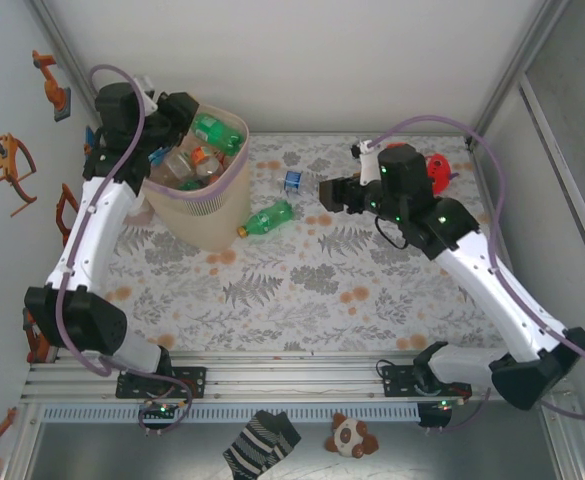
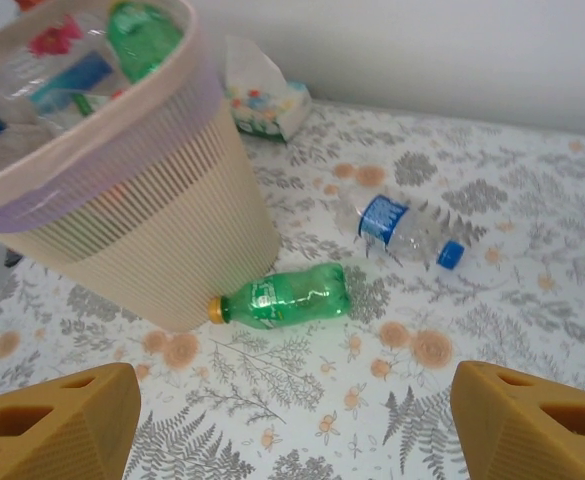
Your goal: Put the plastic bottles in the bin
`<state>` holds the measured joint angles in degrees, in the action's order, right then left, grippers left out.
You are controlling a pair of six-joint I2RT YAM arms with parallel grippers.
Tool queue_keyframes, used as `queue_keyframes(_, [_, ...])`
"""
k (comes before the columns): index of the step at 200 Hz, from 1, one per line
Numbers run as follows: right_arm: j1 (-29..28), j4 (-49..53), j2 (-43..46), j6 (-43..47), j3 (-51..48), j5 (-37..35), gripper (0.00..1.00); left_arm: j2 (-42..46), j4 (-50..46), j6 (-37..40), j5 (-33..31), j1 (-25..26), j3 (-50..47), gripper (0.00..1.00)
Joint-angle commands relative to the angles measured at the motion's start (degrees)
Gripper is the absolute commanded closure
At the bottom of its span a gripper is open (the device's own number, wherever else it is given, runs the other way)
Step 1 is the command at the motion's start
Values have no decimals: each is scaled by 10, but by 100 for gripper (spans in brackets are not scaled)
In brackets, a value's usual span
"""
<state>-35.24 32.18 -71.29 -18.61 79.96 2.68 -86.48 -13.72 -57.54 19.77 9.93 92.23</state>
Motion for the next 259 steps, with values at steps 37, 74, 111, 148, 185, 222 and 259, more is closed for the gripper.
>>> queue_keyframes(37, [-3, -44, -111, -217, 18, -54, 18, 102, 0, 80, -10, -24, -91, 77])
queue_keyframes(74, [-3, -41, -188, -365, 33, -83, 18, 152, -30, 113, -20, -33, -129, 71])
queue_keyframes(111, [-3, -29, -282, -487, 68, -36, 19, 192, -66, 148, -35, -39, -149, 66])
queue_keyframes(148, [-6, -44, -369, -577, 93, 11, 19, 224, -92, 178, -46, -44, -157, 64])
queue_keyframes(185, [-8, -66, -437, -650, 116, 52, 18, 245, -110, 188, -59, -47, -162, 63])
queue_keyframes(222, [-14, -93, -500, -695, 148, 84, 18, 255, -118, 189, -60, -48, -166, 63])
queue_keyframes(259, [-19, -110, -548, -717, 188, 101, 18, 262, -123, 189, -61, -49, -166, 63])
